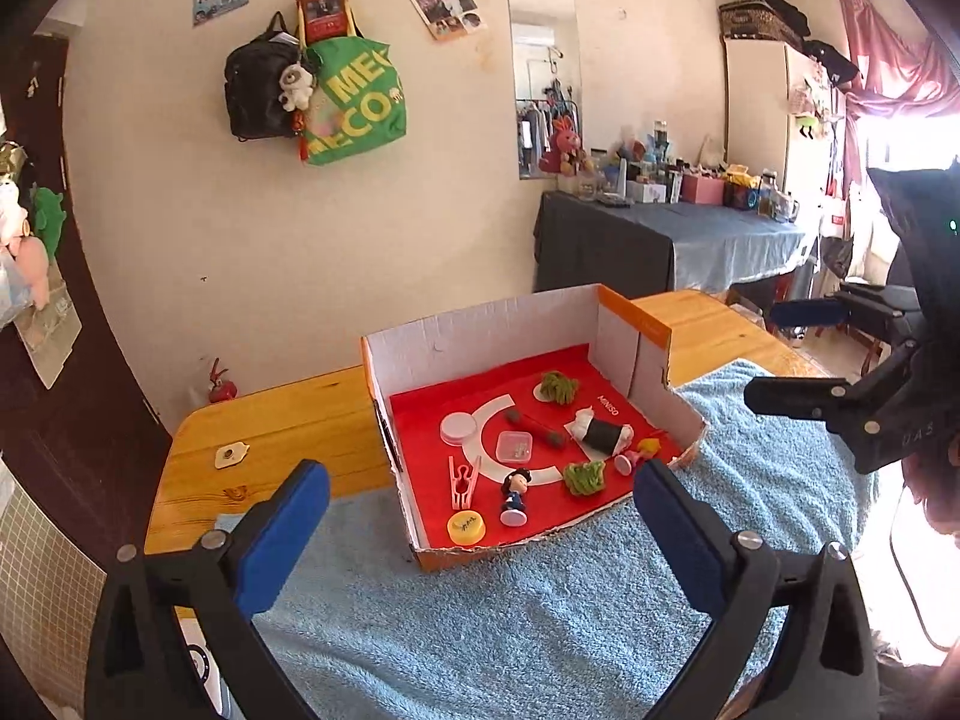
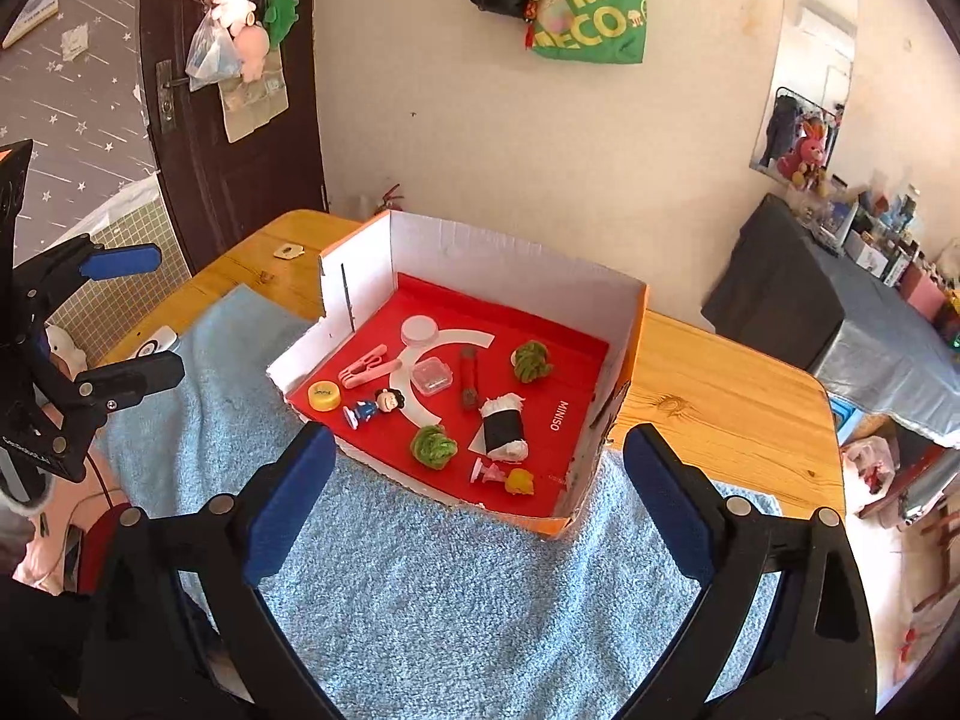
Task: Organize objects
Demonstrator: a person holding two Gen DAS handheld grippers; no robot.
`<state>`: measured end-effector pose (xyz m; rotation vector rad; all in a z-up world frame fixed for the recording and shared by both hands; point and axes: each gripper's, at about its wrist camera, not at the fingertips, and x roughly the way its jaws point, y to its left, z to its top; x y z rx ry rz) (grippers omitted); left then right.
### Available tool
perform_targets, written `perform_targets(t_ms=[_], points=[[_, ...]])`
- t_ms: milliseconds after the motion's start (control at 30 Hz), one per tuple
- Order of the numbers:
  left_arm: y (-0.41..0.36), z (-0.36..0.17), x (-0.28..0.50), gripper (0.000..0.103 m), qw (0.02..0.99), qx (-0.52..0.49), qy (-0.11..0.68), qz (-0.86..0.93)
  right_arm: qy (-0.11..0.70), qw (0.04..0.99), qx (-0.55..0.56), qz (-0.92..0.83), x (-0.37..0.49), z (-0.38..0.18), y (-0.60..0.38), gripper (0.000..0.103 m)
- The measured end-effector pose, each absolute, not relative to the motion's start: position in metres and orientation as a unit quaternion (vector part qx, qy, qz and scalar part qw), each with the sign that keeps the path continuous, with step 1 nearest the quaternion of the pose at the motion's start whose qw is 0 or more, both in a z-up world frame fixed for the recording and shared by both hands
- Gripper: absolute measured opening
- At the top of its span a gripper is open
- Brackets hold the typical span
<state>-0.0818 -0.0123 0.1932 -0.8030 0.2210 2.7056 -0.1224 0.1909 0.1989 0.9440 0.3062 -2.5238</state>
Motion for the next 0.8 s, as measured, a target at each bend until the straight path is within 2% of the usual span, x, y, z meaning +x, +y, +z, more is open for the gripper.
perform_targets(t_ms=[233, 567, 800], points=[[-0.017, 0.19, -0.058, 0.103, 0.143, -0.259, 0.043, 0.954, 0.083, 0.199, 0.293, -0.931, -0.091, 0.2, 0.195, 0.103], [-0.016, 0.176, -0.024, 0.103, 0.093, -0.206, 0.016, 0.974, 0.024, 0.167, 0.251, -0.953, -0.057, 0.193, 0.211, 0.103], [-0.012, 0.15, -0.021, 0.103, 0.082, -0.211, -0.007, 0.974, 0.043, 0.137, 0.233, -0.962, -0.046, 0.166, 0.205, 0.103]])
